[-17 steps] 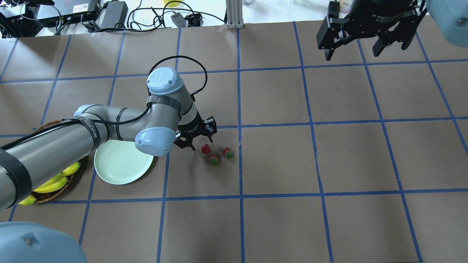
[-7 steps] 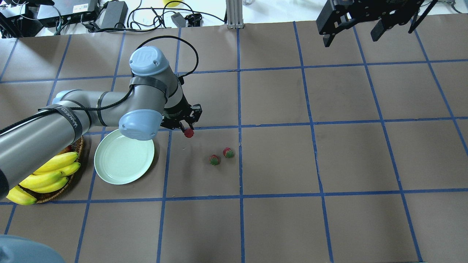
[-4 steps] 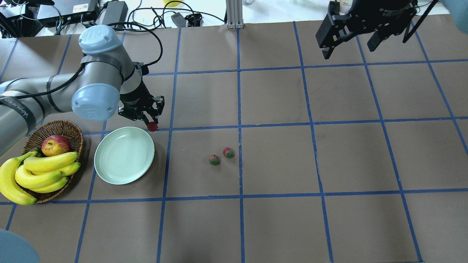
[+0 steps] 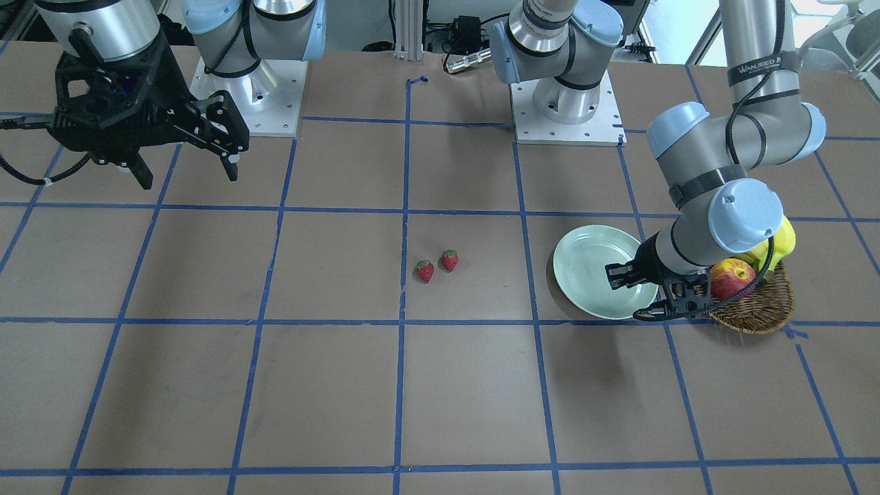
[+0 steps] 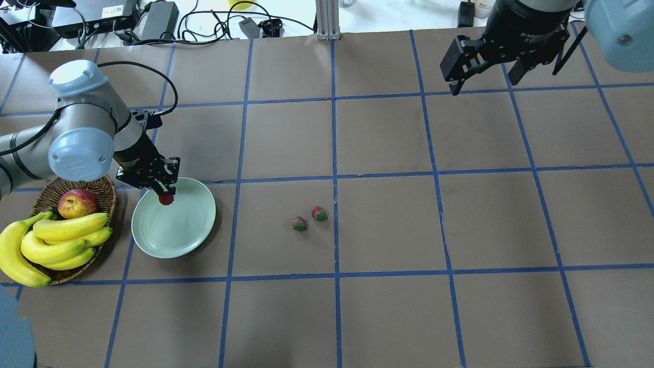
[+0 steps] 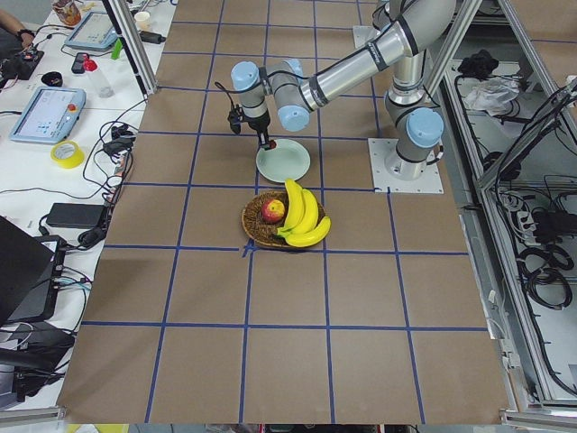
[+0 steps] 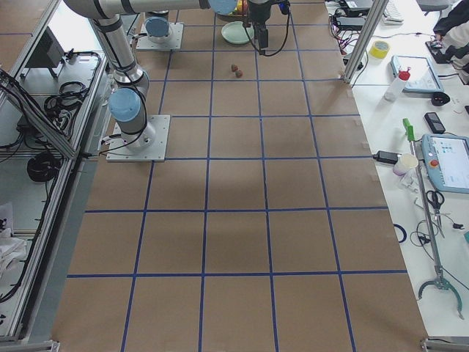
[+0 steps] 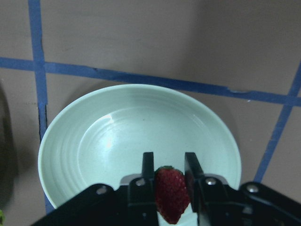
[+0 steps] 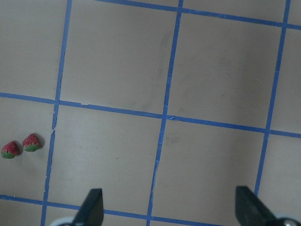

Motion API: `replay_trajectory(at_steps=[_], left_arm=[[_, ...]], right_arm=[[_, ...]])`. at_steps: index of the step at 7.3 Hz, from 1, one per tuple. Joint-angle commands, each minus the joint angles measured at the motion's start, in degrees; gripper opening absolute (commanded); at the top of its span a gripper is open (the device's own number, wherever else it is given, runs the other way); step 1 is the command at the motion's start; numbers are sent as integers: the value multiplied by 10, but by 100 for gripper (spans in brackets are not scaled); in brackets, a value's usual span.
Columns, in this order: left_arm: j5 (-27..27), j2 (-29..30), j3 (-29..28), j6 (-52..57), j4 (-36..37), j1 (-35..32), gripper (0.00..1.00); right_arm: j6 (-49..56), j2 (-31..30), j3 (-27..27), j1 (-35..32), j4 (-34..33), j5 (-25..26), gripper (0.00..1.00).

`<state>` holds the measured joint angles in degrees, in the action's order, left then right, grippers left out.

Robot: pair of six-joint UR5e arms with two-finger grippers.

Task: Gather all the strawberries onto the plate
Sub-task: 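Carry the strawberry with the left gripper onto the plate and release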

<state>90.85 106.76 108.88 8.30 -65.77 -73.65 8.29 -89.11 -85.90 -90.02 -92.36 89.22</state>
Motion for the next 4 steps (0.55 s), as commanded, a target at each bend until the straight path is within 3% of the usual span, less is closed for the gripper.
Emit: replay_trajectory(at_steps=[1,2,3,4], left_arm=[[0,13,7,12,1,11,0],[1,15,9,12,1,12,0],[1,17,9,11,0,12,14],[1,17,9,12,0,12,99]], right_arm=[[0,0,-1,9,2,13,100],[0,0,-1,9,2,20,100],[0,-1,-1,10,2,20,100],[0,-1,-1,9,1,20,100]])
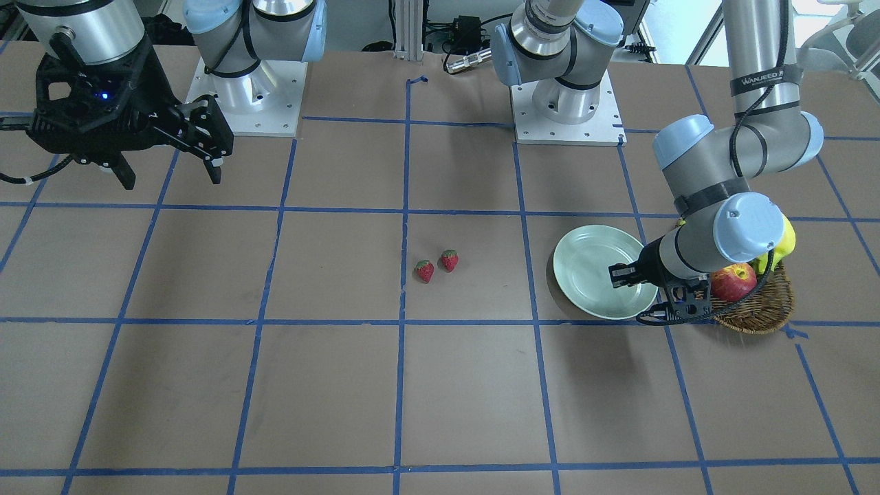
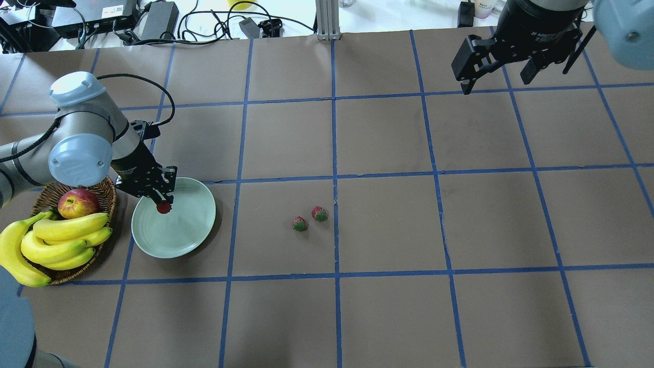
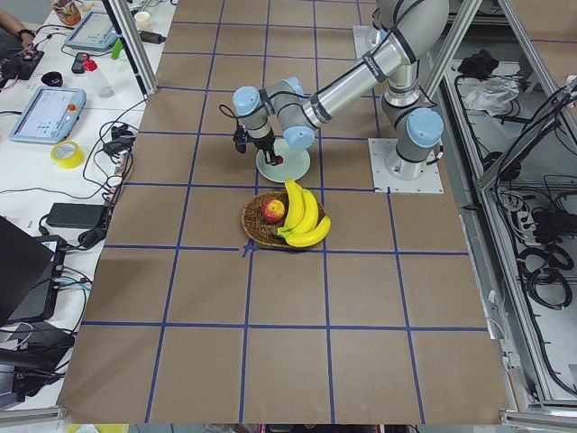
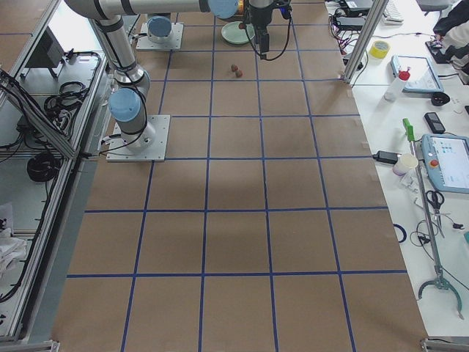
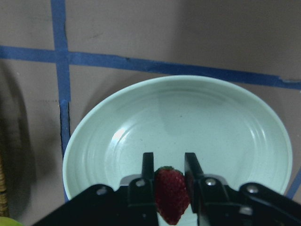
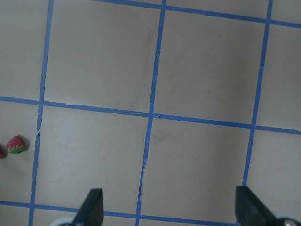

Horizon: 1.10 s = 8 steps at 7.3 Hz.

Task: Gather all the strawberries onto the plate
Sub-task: 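Move the left gripper back over the remaining strawberries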

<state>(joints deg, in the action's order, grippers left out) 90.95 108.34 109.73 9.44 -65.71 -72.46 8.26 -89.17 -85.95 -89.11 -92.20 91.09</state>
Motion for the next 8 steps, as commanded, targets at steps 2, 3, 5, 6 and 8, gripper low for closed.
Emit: replay_trajectory(at_steps=[2,3,5,6,8], left_arm=[[1,-13,-5,-13,1,-1,100],[-1,-18,-16,-17,1,-10,100],[-20,-31,-30,-96,-6,-74,100],[-45,-33,-31,-167,1,-123,100],[-79,-33,-29,-246,3,-198,100]], right_arm=[[0,0,0,0,-1,0,100],[0,-1,0,0,-1,1,100],[0,0,0,1,-2,-2,100],[0,0,0,0,-1,-2,100],[0,-2,-1,0,-1,1,100]])
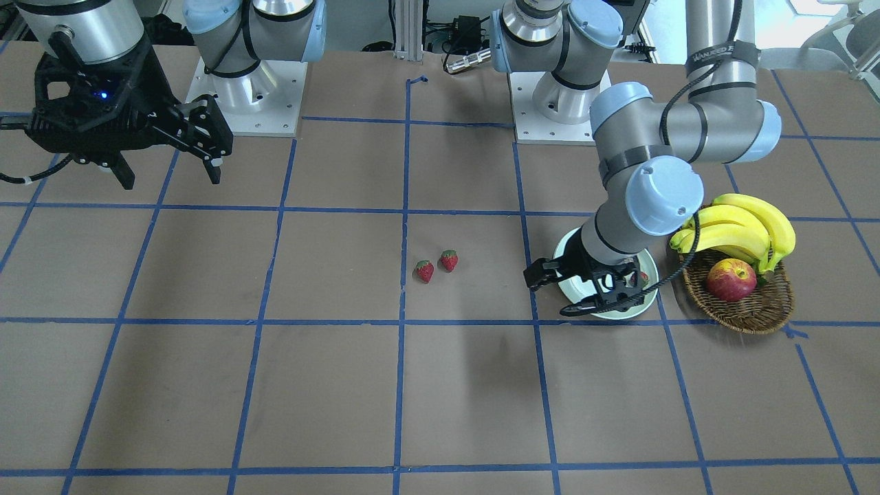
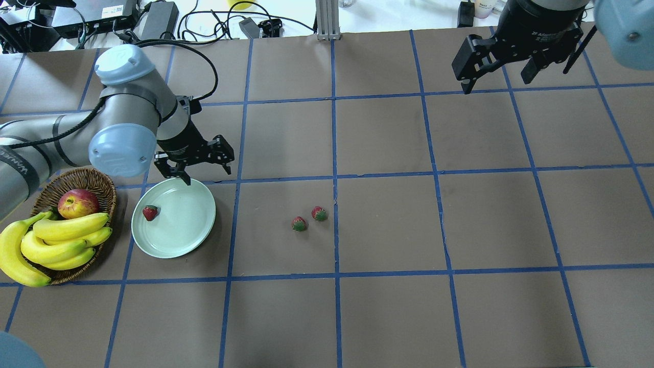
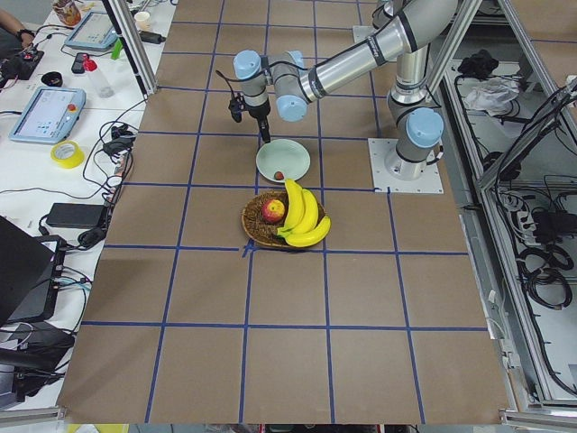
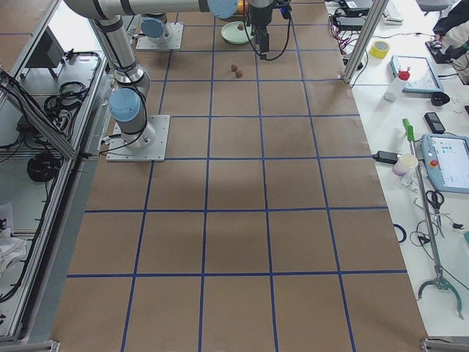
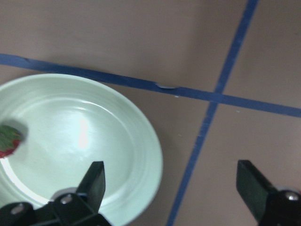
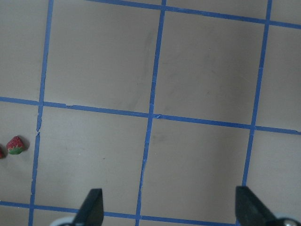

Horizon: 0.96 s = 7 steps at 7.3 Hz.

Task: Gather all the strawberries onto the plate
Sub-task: 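Move the left gripper back over the remaining strawberries, then lower the left gripper and grasp a second strawberry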

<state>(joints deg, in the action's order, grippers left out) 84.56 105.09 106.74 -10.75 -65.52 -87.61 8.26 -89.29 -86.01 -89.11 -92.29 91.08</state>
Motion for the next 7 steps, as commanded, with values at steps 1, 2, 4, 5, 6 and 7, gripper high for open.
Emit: replay_trajectory(at_steps=[1,2,4,5,6,7], left_arm=[[-17,6,4,-56,2,-74,100],[-19,12,4,-62,14,-92,100],[-67,20,44,-61,69,-106,100],[-69,27,85,-63,122,-106,100],[-77,34,106,-73,151,-106,100],[-92,35,109,-79,152,-111,100]], right_arm=[[0,-1,0,0,-1,1,100],[0,0,0,0,-1,1,100],[0,-1,-1,0,-1,1,100],[0,-1,-1,0,-1,1,100],[0,-1,-1,0,-1,1,100],[0,-1,-1,0,-1,1,100]])
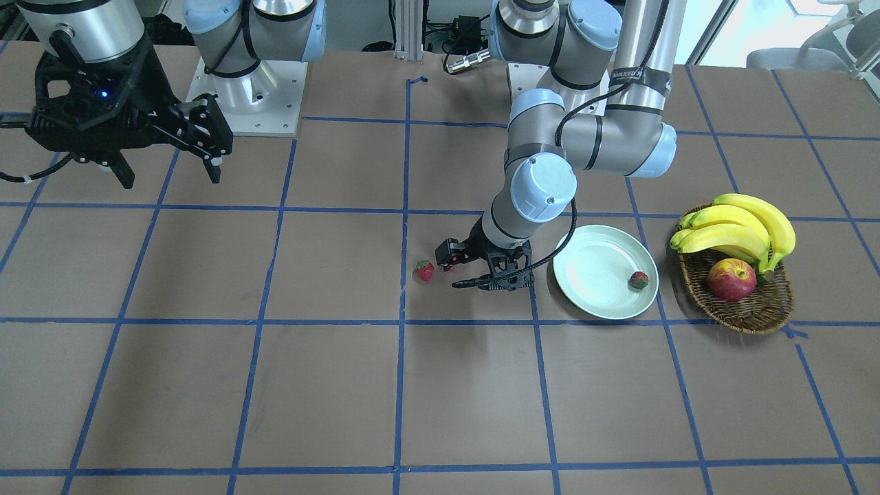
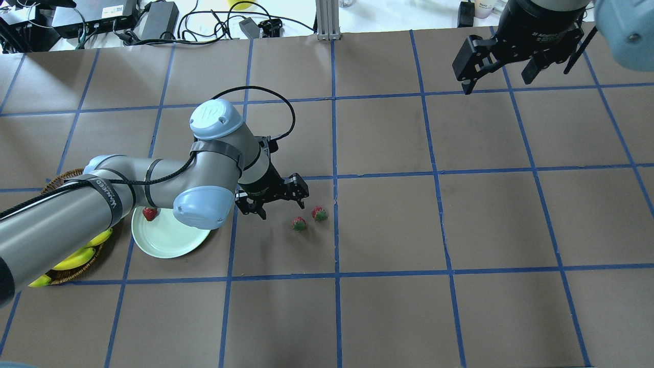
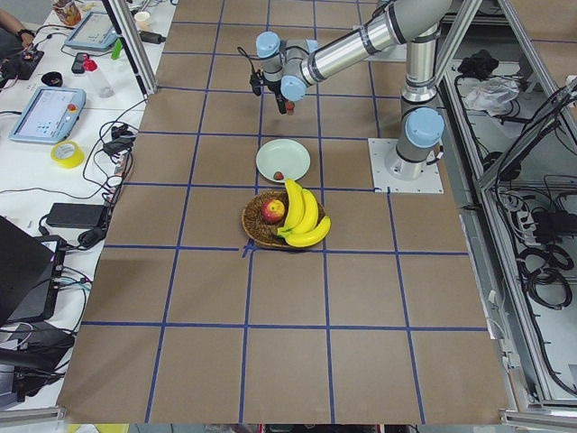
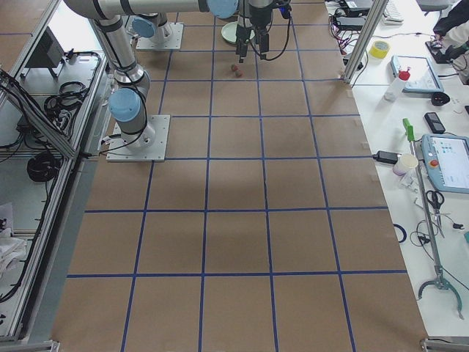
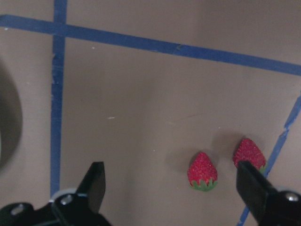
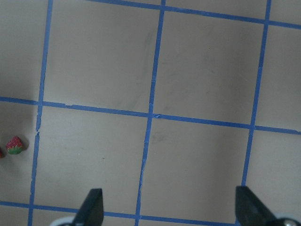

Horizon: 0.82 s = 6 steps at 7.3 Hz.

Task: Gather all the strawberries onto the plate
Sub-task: 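Lower the left gripper and grasp a second strawberry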

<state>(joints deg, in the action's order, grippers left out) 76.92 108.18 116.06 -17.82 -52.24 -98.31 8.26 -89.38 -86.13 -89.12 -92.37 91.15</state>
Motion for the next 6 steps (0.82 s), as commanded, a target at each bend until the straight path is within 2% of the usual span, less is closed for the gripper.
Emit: replay_trajectory(at_steps=[1,2,3,4,5,6], left_arm=[[-17,5,16,-19,19,-7,100],[-16,5,21,-20,19,-13,100],[-16,5,28,-20,18,-13,88],[-16,5,27,-22,15,-13,51],[-16,4,25,-22,14,-13,9],[-15,4,22,-22,14,-13,0]], right_arm=[[0,0,0,0,0,0,100],[0,0,0,0,0,0,100],[0,0,0,0,0,0,100],[-1,0,0,0,0,0,100],[-1,0,1,1,0,0,100],[0,0,0,0,0,0,100]])
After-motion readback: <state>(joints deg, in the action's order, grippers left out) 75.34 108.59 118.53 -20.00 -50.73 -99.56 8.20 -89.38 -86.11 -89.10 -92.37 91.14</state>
